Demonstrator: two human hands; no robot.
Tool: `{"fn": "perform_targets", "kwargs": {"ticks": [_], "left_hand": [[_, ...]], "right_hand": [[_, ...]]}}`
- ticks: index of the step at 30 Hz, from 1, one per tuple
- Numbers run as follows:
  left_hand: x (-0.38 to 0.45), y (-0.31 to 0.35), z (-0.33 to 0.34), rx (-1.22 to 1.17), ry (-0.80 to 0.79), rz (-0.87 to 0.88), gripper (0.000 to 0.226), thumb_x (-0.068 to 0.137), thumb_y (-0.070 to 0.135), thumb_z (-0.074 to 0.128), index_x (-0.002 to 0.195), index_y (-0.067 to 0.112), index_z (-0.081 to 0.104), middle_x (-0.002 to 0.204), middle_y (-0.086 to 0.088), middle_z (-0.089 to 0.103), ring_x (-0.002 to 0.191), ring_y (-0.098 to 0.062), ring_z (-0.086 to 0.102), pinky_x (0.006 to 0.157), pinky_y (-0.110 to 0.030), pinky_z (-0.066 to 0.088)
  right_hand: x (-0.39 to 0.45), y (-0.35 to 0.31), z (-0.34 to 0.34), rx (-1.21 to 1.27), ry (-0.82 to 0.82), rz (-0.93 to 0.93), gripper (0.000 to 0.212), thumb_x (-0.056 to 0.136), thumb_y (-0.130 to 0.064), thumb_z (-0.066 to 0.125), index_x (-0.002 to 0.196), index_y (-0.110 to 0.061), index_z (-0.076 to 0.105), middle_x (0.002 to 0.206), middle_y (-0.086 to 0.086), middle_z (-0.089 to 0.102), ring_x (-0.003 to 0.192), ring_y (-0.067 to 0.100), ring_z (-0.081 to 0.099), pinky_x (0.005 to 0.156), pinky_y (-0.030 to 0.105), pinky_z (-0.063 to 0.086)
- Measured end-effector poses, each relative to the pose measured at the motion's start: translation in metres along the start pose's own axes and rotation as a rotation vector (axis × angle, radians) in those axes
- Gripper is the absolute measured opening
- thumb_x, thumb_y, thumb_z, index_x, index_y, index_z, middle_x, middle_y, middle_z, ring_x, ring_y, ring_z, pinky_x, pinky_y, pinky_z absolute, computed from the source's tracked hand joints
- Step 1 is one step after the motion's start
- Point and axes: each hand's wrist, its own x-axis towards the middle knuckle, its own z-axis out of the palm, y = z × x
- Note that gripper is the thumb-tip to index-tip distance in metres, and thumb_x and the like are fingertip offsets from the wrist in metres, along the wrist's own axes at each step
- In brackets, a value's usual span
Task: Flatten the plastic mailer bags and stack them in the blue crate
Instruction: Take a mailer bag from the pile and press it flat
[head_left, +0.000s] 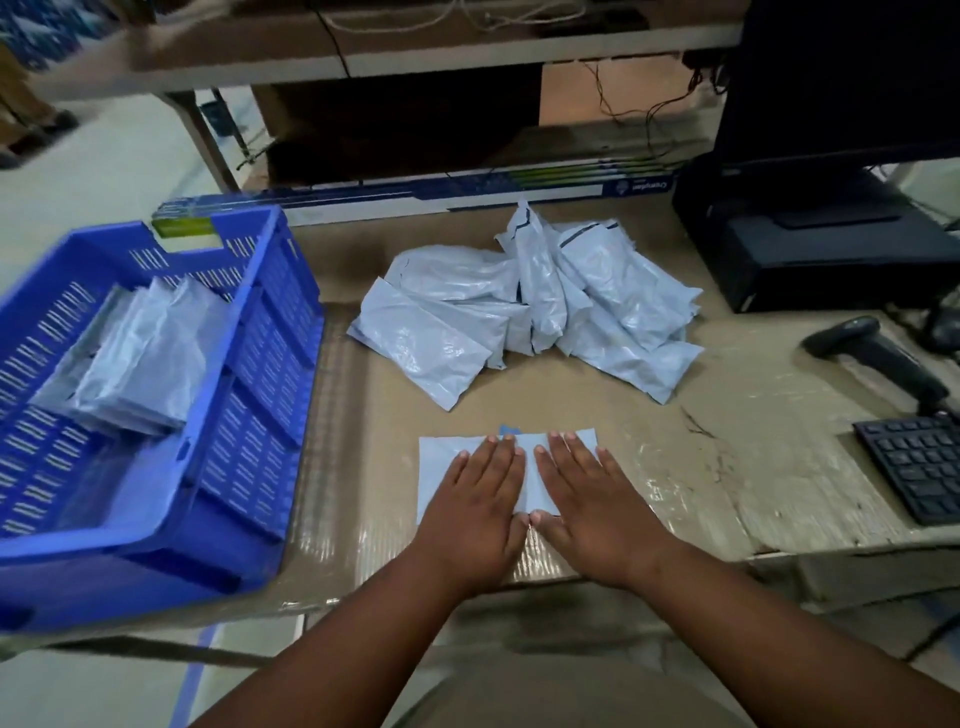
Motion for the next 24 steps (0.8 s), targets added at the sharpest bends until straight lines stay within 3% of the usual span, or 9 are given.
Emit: {"fn": "perform_targets", "kwargs": {"ticks": [2, 5, 8, 12, 14, 16, 20, 24], "left_hand": [[0.001, -0.001, -0.003, -0.045, 0.064, -0.005, 0.068, 0.107, 0.045, 0.033, 0.163, 0.006, 0.030, 0.173, -0.015, 0.021, 0.161, -0.028, 0.018, 0.129, -0.050, 0.021], [0.009, -0.005, -0.011, -0.080, 0.117, 0.001, 0.065, 0.108, 0.039, 0.032, 0.162, 0.002, 0.032, 0.171, -0.019, 0.023, 0.161, -0.029, 0.018, 0.130, -0.046, 0.020], [0.010, -0.013, -0.009, -0.116, 0.072, -0.014, 0.065, 0.105, 0.035, 0.033, 0.162, 0.004, 0.034, 0.170, -0.017, 0.026, 0.160, -0.027, 0.021, 0.128, -0.049, 0.025], [0.001, -0.023, 0.003, -0.014, 0.008, -0.036, 0.067, 0.108, 0.046, 0.027, 0.166, 0.011, 0.026, 0.174, -0.008, 0.020, 0.162, -0.021, 0.013, 0.129, -0.048, 0.019], [-0.002, -0.030, 0.005, -0.001, -0.004, -0.073, 0.070, 0.108, 0.052, 0.024, 0.166, 0.012, 0.024, 0.174, -0.007, 0.019, 0.161, -0.021, 0.014, 0.129, -0.048, 0.019], [-0.007, -0.038, 0.003, 0.014, -0.015, -0.117, 0.075, 0.107, 0.058, 0.023, 0.166, 0.013, 0.023, 0.174, -0.007, 0.019, 0.161, -0.022, 0.016, 0.129, -0.048, 0.019], [-0.022, -0.058, -0.007, 0.049, -0.091, -0.216, 0.081, 0.102, 0.064, 0.010, 0.169, 0.019, 0.010, 0.177, -0.001, 0.002, 0.163, -0.018, 0.002, 0.130, -0.047, 0.008], [-0.037, -0.073, -0.017, 0.077, -0.110, -0.281, 0.084, 0.097, 0.066, 0.000, 0.169, 0.023, 0.004, 0.176, 0.003, -0.005, 0.162, -0.016, -0.003, 0.130, -0.048, 0.006]], "right_hand": [[0.001, -0.005, -0.009, 0.035, 0.010, 0.047, 0.087, 0.098, -0.071, 0.000, 0.169, -0.021, 0.002, 0.176, 0.005, -0.008, 0.162, 0.023, -0.010, 0.130, 0.052, -0.005], [0.011, -0.018, -0.024, 0.014, 0.103, 0.012, 0.075, 0.102, -0.052, 0.015, 0.168, -0.016, 0.016, 0.176, 0.009, 0.006, 0.163, 0.025, 0.002, 0.130, 0.052, 0.002], [0.023, -0.032, -0.016, 0.050, 0.049, -0.061, 0.076, 0.099, -0.043, 0.011, 0.168, -0.011, 0.012, 0.176, 0.010, 0.006, 0.163, 0.025, 0.004, 0.130, 0.045, 0.000], [0.022, -0.027, 0.005, 0.069, 0.073, -0.039, 0.072, 0.108, -0.054, 0.022, 0.168, -0.015, 0.016, 0.176, 0.006, 0.011, 0.162, 0.023, 0.008, 0.130, 0.050, 0.016], [0.019, -0.021, 0.007, 0.079, 0.066, -0.012, 0.081, 0.105, -0.067, 0.015, 0.168, -0.015, 0.018, 0.176, 0.006, 0.011, 0.162, 0.023, 0.011, 0.129, 0.049, 0.017], [0.017, -0.015, 0.006, 0.053, 0.060, 0.025, 0.094, 0.098, -0.076, -0.001, 0.168, -0.015, 0.014, 0.176, 0.005, 0.007, 0.162, 0.023, 0.007, 0.130, 0.049, 0.014], [0.012, -0.003, 0.003, 0.020, 0.025, 0.117, 0.106, 0.085, -0.081, -0.022, 0.169, -0.019, -0.001, 0.176, -0.001, -0.010, 0.162, 0.017, -0.009, 0.131, 0.049, -0.004], [0.003, 0.010, 0.000, 0.004, -0.003, 0.232, 0.095, 0.091, -0.077, -0.010, 0.168, -0.020, -0.006, 0.176, -0.002, -0.015, 0.161, 0.017, -0.014, 0.130, 0.051, -0.006]]}}
